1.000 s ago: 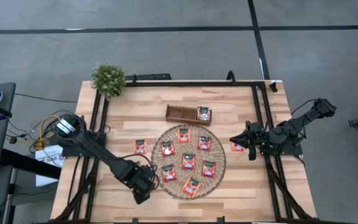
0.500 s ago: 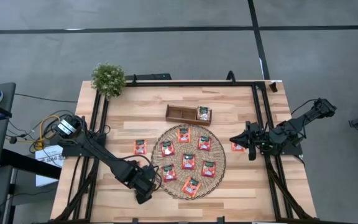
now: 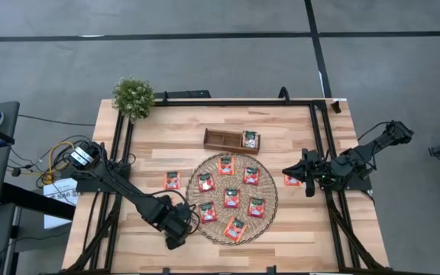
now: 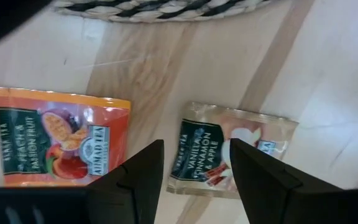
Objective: Pick & Place Tea
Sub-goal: Put the brown tea bag into the right section of the wooden organizer
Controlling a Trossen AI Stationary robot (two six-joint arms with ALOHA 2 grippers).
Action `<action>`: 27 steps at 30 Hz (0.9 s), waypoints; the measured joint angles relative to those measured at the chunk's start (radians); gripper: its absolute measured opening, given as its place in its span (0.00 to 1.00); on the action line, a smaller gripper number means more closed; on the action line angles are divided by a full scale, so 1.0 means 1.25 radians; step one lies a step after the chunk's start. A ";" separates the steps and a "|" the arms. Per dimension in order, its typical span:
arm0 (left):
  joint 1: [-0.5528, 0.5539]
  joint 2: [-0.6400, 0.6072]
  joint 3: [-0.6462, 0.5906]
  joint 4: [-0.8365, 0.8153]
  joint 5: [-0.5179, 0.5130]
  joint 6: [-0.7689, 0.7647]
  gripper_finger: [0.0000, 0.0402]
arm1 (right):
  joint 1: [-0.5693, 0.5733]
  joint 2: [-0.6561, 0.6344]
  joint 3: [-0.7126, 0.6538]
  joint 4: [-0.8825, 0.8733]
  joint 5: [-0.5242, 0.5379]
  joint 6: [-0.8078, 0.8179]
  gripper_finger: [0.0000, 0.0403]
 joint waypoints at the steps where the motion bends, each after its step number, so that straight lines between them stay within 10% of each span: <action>1: 0.000 0.000 0.000 0.003 0.002 0.000 0.44 | 0.000 0.000 0.000 0.000 0.000 0.000 0.00; 20: 0.001 0.101 0.006 0.032 0.083 0.017 0.43 | 0.000 0.000 0.000 -0.006 0.001 0.000 0.00; 27: 0.001 0.100 0.013 0.030 0.079 -0.003 0.28 | 0.000 0.000 0.000 -0.006 0.001 0.000 0.00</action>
